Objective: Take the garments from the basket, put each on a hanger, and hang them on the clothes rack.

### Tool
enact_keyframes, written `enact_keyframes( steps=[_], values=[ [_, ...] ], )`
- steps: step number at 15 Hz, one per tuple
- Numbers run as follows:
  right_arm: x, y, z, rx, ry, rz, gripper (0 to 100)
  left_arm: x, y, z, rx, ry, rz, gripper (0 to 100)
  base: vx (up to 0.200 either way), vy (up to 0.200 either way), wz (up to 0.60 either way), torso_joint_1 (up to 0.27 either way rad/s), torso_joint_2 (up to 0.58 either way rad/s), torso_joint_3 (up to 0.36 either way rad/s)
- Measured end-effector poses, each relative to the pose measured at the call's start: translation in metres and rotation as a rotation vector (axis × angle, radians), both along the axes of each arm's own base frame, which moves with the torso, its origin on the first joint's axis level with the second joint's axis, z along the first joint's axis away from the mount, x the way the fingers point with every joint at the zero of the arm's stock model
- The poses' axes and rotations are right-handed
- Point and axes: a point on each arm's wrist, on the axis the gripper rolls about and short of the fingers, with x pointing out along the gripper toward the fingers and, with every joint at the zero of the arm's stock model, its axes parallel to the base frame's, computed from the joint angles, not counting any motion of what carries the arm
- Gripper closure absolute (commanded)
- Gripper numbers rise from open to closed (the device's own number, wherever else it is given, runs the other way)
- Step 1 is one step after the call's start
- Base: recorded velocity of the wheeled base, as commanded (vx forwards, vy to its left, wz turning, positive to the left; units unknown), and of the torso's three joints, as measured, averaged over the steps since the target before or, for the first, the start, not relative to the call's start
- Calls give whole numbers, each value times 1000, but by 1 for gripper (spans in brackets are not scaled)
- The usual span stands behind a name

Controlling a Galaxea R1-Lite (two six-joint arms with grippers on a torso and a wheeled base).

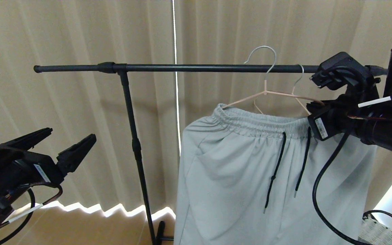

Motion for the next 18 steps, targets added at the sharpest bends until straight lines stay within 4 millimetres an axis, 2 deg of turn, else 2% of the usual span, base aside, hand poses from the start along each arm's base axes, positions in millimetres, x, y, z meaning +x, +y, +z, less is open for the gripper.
enact_keyframes(
  steps=[1, 9, 18],
  values=[
    [0, 0, 0, 0, 1, -1, 100, 0, 0, 0, 1, -1, -1, 0, 200, 0, 0, -2, 2, 7],
    [9, 4, -5, 13, 18, -8, 100, -2, -1, -9, 18, 33, -17, 0, 0, 0, 0, 0, 0, 0],
    [69, 10, -9, 21, -9, -254, 100, -3, -3, -11, 28, 38, -26, 0, 0, 0, 0, 0, 0, 0]
  ],
)
